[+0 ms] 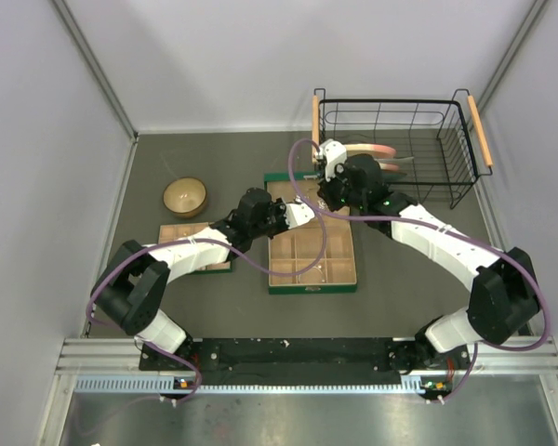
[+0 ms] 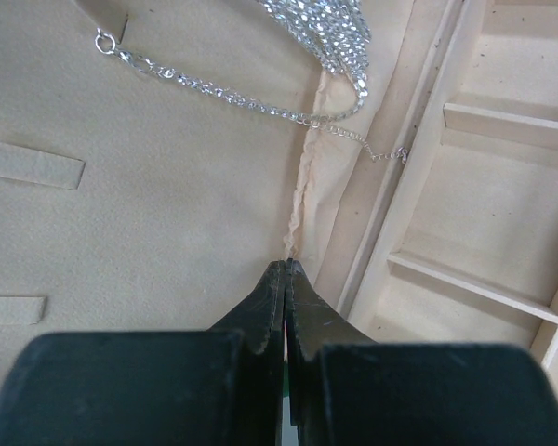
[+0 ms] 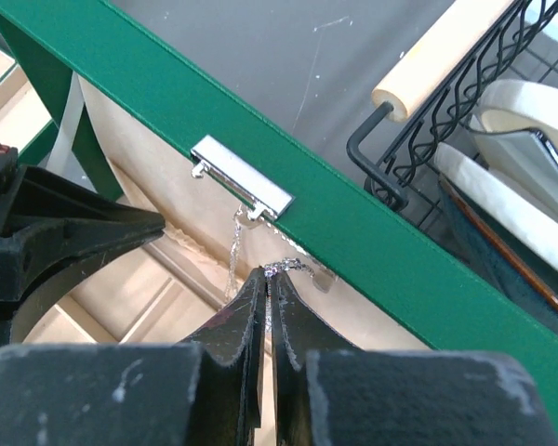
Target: Organize the mixed jewelry
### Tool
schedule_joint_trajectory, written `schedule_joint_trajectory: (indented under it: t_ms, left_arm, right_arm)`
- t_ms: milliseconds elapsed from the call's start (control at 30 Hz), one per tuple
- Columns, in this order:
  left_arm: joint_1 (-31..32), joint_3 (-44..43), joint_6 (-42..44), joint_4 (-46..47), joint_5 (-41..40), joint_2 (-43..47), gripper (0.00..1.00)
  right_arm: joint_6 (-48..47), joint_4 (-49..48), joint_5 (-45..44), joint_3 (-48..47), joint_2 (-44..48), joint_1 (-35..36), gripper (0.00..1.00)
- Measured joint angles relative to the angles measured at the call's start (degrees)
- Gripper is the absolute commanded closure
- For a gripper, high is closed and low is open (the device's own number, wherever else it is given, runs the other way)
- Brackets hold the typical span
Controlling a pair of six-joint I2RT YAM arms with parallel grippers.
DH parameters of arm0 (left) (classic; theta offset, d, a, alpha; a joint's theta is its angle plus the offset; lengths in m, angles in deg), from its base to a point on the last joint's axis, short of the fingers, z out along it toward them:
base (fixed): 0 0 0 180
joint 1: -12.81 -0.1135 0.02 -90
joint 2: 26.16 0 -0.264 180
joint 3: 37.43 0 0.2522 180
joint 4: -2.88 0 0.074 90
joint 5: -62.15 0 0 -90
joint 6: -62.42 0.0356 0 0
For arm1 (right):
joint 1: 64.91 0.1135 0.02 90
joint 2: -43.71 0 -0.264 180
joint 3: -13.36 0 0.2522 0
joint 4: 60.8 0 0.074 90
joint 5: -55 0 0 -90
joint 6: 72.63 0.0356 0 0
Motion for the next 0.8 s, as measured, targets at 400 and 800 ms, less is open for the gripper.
schedule_joint_trajectory:
  t_ms: [400,800]
  left_arm:
    - [-0.3,-0.8,0.6,-2.5,1.5,0.0,1.0]
    - [-0.3,-1.6,1.5,-5.5,4.6,0.7,1.0]
  right_arm:
    - [-1.5,1.1,-0.1,-2.9,-0.4,0.0,1.0]
    - [-2.4,1.2,-0.5,-2.9,-0.9,0.0,1.0]
